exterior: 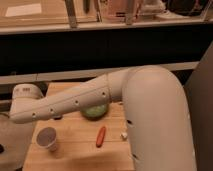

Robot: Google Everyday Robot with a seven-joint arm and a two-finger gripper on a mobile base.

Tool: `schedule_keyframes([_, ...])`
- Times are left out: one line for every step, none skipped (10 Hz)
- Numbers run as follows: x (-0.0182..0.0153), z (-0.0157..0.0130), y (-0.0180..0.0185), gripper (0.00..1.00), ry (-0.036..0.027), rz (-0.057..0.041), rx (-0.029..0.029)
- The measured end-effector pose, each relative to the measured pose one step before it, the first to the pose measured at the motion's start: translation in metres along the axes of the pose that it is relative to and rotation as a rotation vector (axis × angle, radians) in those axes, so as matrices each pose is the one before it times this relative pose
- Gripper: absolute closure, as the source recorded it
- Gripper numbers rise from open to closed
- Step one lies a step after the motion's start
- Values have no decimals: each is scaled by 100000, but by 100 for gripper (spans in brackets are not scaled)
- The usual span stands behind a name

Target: Place the eraser in the ceramic cup

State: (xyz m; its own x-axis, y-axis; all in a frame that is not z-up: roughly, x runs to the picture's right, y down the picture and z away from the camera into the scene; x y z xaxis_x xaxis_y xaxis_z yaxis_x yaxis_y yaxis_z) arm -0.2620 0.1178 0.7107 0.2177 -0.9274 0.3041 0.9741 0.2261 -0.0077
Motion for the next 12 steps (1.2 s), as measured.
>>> schedule_keyframes([-77, 28, -24, 94, -66, -97, -20])
schedule_keyframes([31, 92, -113, 81, -600, 480, -51])
schedule_keyframes([140, 245, 18, 73, -258, 43, -246])
schedule_keyframes([124, 422, -267, 61, -1485, 69, 1064])
schedule_keyframes([313, 453, 23, 52, -2039, 461, 1014])
schedule_keyframes([394, 527, 83, 41, -2358, 456, 1219])
schedule_keyframes([364, 458, 53, 32, -1959, 197, 1309])
schedule_keyframes([525, 567, 113, 24, -1779, 43, 1443])
schedule_keyframes([699, 532, 174, 20, -918, -361, 1070])
schedule_keyframes([678, 631, -109, 20, -650, -1722, 811])
schedule_keyframes([652, 599, -152, 20, -160, -1829, 294])
schedule_keyframes([383, 389, -151, 20, -56, -1288, 149])
